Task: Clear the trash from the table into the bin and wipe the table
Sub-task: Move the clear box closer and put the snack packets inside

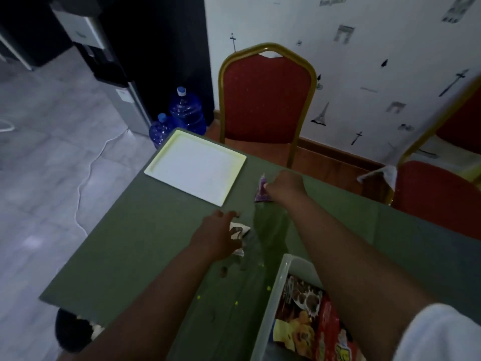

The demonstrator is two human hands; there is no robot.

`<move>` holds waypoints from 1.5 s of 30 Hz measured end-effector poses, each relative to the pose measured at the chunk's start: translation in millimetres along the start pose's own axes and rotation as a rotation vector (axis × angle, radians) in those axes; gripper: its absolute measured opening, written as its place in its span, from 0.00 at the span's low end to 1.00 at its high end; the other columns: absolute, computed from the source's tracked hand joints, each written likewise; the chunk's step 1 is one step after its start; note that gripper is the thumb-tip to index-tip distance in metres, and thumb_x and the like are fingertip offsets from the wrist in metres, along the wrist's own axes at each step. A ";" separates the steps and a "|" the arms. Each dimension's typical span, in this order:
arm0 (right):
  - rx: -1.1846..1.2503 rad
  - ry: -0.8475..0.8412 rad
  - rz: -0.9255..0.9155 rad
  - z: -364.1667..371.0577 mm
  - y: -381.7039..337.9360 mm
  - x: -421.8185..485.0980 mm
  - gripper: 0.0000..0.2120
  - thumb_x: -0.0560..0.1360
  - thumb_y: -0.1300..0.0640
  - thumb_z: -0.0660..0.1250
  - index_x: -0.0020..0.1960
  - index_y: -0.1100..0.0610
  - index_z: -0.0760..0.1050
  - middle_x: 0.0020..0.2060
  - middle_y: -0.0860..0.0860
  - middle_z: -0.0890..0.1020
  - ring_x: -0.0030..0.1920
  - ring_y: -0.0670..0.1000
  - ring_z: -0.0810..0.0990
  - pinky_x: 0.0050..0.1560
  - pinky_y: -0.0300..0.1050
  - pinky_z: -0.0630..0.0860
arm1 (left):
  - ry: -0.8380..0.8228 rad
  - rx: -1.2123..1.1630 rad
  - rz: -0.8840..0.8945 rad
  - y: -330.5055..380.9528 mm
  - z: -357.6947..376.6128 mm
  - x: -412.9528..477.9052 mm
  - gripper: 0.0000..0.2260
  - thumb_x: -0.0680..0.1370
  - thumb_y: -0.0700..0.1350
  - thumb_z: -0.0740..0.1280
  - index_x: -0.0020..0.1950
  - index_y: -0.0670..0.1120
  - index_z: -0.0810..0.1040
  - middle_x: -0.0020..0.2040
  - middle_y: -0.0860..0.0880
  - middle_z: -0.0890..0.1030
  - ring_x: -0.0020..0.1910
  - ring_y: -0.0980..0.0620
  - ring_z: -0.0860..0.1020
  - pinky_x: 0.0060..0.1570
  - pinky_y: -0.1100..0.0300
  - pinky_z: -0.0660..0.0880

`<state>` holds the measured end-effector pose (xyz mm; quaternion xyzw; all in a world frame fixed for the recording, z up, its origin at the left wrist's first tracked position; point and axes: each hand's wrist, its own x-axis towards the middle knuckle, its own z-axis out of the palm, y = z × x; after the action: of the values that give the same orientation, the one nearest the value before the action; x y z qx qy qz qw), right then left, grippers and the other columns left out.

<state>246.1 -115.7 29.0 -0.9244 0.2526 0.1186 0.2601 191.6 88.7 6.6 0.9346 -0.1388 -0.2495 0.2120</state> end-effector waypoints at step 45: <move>0.215 0.068 0.036 -18.1 172.4 -276.6 0.04 0.71 0.53 0.71 0.40 0.49 0.76 0.38 0.46 0.82 0.40 0.47 0.80 0.38 0.40 0.71 | 0.014 0.408 0.334 130.6 84.3 -174.4 0.16 0.75 0.49 0.66 0.63 0.49 0.73 0.63 0.46 0.73 0.59 0.44 0.72 0.48 0.51 0.76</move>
<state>-77.0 -140.5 68.5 -0.8899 0.2892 0.0639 0.3469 -18.7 11.0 72.2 0.9240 -0.3370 -0.1714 0.0581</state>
